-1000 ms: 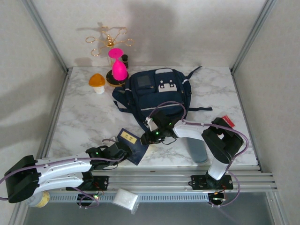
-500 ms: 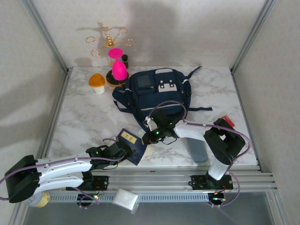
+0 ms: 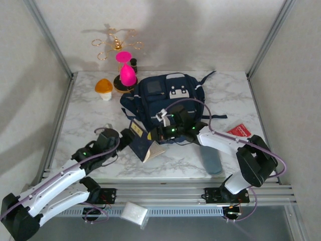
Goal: Pack the student bag
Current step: Pick up the book from the bottom-center of the table.
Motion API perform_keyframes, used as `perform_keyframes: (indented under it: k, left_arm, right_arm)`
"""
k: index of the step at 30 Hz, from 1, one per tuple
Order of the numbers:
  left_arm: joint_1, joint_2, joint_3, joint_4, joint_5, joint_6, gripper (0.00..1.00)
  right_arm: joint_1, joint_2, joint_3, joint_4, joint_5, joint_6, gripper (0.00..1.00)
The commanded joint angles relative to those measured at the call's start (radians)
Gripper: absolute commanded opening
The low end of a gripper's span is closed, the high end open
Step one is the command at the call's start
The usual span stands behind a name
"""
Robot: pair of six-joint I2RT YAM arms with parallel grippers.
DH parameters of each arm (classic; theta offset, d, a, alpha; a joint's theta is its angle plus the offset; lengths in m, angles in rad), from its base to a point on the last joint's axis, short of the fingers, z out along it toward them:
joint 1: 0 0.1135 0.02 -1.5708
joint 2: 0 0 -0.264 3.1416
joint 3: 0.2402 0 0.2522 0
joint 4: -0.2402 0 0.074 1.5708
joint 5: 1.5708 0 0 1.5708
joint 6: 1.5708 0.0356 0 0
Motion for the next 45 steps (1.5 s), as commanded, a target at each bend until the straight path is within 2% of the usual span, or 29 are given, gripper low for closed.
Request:
perform_keyframes:
  k: [1,5,8,13,17,21,28,31,33,37,42,45]
  left_arm:
    - [0.079,0.034,0.095,-0.065,0.075,0.111,0.98]
    - [0.119,0.059,0.183,-0.042,0.073,0.122,0.99]
    - [0.139,0.07,0.174,0.068,0.145,0.071,0.99]
    - [0.139,0.097,0.111,0.376,0.253,-0.073,0.95]
    - [0.128,0.127,0.104,0.552,0.259,-0.153,0.93]
    - [0.085,0.157,0.045,0.773,0.25,-0.272,0.89]
    - [0.028,0.243,0.081,0.818,0.228,-0.329,0.88]
    - [0.009,0.253,0.07,0.918,0.211,-0.348,0.77]
    - [0.003,0.256,0.075,0.968,0.203,-0.325,0.65]
    - [-0.004,0.249,0.077,0.993,0.19,-0.307,0.43]
    - [-0.011,0.249,0.09,1.004,0.181,-0.263,0.13]
    - [-0.014,0.257,0.094,1.045,0.193,-0.232,0.01]
  right_arm:
    - [-0.045,-0.072,0.045,0.167,-0.076,0.139,0.0]
    - [-0.107,-0.117,0.048,0.261,-0.09,0.23,0.0]
    - [-0.138,-0.132,0.062,0.307,-0.104,0.273,0.0]
    - [-0.165,-0.135,0.074,0.428,-0.129,0.358,0.0]
    - [-0.169,-0.133,0.088,0.452,-0.127,0.385,0.0]
    - [-0.17,-0.116,0.085,0.574,-0.154,0.478,0.0]
    - [-0.171,-0.105,0.079,0.62,-0.165,0.518,0.01]
    - [-0.171,-0.109,0.052,0.61,-0.171,0.507,0.02]
    - [-0.17,-0.115,0.034,0.56,-0.172,0.472,0.02]
    - [-0.192,-0.15,0.013,0.358,-0.134,0.359,0.07]
    - [-0.216,-0.19,0.016,0.149,-0.126,0.236,0.2]
    - [-0.223,-0.221,0.019,0.076,-0.133,0.184,0.32]
